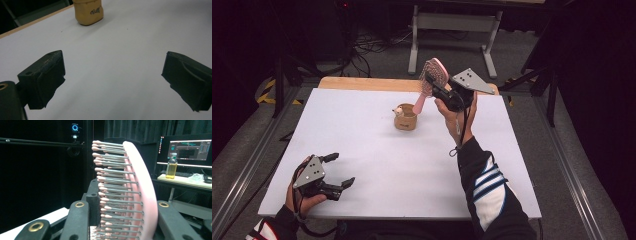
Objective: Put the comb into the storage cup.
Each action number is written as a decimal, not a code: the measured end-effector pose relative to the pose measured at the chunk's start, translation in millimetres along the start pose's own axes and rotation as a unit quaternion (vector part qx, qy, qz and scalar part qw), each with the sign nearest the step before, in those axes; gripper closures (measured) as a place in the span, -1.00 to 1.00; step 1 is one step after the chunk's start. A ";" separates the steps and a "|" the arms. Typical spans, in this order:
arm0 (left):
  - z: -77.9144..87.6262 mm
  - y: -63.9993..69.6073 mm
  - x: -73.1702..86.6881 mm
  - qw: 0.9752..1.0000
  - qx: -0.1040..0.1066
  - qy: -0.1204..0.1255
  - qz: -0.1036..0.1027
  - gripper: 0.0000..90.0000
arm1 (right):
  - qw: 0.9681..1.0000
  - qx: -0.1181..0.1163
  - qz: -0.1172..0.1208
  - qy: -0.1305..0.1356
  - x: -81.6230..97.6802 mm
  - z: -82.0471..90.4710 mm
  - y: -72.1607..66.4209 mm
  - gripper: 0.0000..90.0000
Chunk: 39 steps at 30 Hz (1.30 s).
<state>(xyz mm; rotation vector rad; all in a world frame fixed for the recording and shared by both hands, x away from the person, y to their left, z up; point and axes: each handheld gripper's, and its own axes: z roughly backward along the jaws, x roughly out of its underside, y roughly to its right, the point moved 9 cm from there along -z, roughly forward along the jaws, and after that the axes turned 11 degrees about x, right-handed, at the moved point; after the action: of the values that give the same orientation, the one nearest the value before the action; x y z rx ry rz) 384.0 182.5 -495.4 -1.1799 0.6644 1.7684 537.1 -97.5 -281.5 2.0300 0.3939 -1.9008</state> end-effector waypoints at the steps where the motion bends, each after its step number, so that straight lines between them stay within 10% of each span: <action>1: 0.2 -0.1 -0.1 1.000 0.000 0.000 -0.001 -0.88 | 1.000 0.000 0.000 0.000 0.0 0.0 0.0 0.42; 13: 0.3 0.3 -1.4 1.000 0.001 0.006 0.001 -0.88 | 1.000 -0.005 0.020 -0.005 3.7 -16.2 -4.6 0.42; 23: 0.9 0.3 -1.7 1.000 0.001 0.007 0.000 -0.88 | 1.000 0.011 -0.024 -0.015 13.9 -28.8 -11.1 0.42; 39: 1.3 0.4 -1.2 1.000 0.003 0.005 0.000 -0.89 | 0.999 0.016 -0.013 -0.035 37.4 -37.5 -13.3 0.42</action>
<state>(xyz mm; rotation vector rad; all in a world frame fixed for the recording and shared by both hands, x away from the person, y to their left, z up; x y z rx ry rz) 383.3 182.9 -493.9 -1.1864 0.6755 1.7605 568.2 -70.6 -317.5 1.9818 0.3776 -1.9991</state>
